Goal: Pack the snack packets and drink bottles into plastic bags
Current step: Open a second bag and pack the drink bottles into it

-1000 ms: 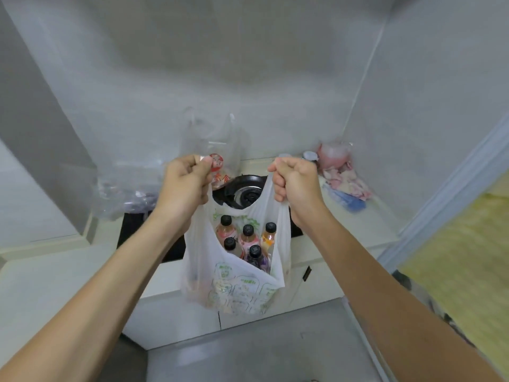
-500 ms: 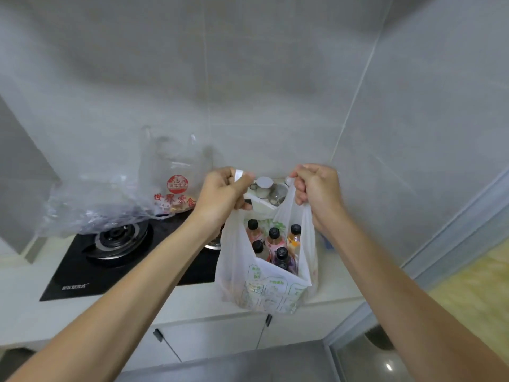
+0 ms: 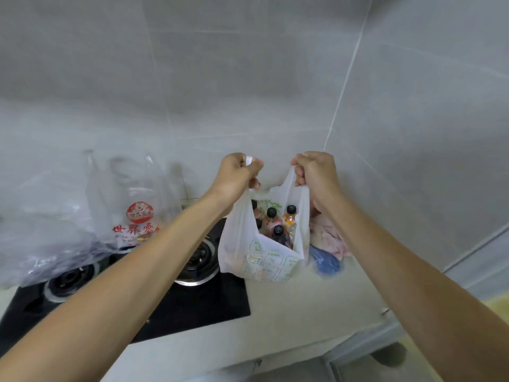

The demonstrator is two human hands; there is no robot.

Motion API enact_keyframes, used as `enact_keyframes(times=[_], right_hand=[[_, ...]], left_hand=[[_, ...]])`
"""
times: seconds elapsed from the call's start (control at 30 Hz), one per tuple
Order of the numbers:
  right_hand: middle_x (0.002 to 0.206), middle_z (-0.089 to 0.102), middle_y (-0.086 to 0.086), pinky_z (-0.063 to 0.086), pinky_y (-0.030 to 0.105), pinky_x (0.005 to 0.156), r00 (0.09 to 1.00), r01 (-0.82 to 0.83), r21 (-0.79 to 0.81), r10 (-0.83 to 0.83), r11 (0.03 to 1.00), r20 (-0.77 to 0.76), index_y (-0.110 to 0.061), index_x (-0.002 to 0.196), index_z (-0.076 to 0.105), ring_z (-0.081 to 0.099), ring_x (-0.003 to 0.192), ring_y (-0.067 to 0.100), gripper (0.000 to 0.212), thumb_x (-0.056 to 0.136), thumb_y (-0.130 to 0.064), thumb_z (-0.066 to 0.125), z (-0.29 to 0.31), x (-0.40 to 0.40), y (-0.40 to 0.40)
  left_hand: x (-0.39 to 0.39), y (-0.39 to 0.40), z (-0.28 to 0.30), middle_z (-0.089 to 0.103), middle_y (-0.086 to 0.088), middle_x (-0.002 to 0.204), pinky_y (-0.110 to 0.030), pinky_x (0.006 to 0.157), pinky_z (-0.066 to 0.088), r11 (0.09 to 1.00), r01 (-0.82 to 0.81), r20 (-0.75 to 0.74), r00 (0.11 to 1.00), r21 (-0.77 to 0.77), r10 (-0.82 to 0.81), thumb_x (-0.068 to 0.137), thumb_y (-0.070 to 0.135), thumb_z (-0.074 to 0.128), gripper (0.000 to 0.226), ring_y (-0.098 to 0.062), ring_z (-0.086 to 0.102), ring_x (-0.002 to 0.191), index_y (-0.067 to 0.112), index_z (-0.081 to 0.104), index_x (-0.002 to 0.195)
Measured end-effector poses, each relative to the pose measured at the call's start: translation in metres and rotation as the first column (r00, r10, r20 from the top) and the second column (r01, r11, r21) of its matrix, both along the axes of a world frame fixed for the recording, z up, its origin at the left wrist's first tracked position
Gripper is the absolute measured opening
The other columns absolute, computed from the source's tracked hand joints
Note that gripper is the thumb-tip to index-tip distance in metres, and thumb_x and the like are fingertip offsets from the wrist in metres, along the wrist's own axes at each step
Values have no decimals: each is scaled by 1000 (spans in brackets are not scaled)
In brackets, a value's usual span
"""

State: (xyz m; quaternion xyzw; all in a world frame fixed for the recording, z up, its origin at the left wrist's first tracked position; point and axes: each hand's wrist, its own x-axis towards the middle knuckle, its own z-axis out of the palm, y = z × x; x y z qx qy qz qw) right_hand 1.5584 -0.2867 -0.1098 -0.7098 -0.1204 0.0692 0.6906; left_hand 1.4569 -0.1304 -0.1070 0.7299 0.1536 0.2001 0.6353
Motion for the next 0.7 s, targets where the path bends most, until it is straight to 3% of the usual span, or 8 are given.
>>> enact_keyframes(times=[0.13, 0.3, 0.43, 0.6, 0.7], right_hand=[[47, 48, -3, 49, 28, 50, 1000, -24, -1, 24, 1000, -16, -6, 72, 65, 40, 40, 12, 28, 98, -3, 56, -15, 41, 16], [51, 46, 0, 53, 31, 56, 997, -56, 13, 57, 998, -47, -4, 71, 64, 42, 43, 13, 27, 97, -2, 56, -36, 80, 23], [51, 49, 0, 56, 35, 60, 994, -110, 7, 110, 994, -25, -4, 71, 64, 45, 45, 13, 26, 96, -2, 56, -41, 105, 24], [53, 59, 5, 58, 52, 70, 984, -179, -65, 177, 982, -30, -1, 72, 64, 57, 48, 19, 27, 98, -5, 56, -58, 119, 19], [58, 63, 8, 57, 50, 71, 976, -216, -90, 212, 972, -49, 4, 78, 64, 61, 52, 23, 24, 98, -3, 55, -66, 119, 17]], left_hand=[[36, 18, -11, 50, -4, 68, -33, 67, 53, 998, -54, -49, 997, -10, 54, 98, 11, 63, 24, -17, 58, 48, 9, 52, 77], [69, 21, -20, 50, -5, 68, -24, 58, 50, 995, -98, -82, 992, -9, 97, 100, 11, 62, 25, -19, 59, 50, 7, 50, 78], [95, 21, -20, 48, -10, 70, -24, 55, 50, 993, -117, -79, 990, 14, 118, 102, 14, 58, 27, -24, 57, 53, 9, 44, 80], [109, 22, -32, 48, -15, 73, -22, 54, 51, 995, -103, -140, 985, 6, 103, 104, 13, 54, 12, -30, 52, 66, 5, 55, 95], [112, 25, -41, 50, -11, 67, -28, 59, 53, 994, -106, -174, 979, 8, 105, 105, 16, 52, 20, -28, 57, 64, 2, 58, 92]])
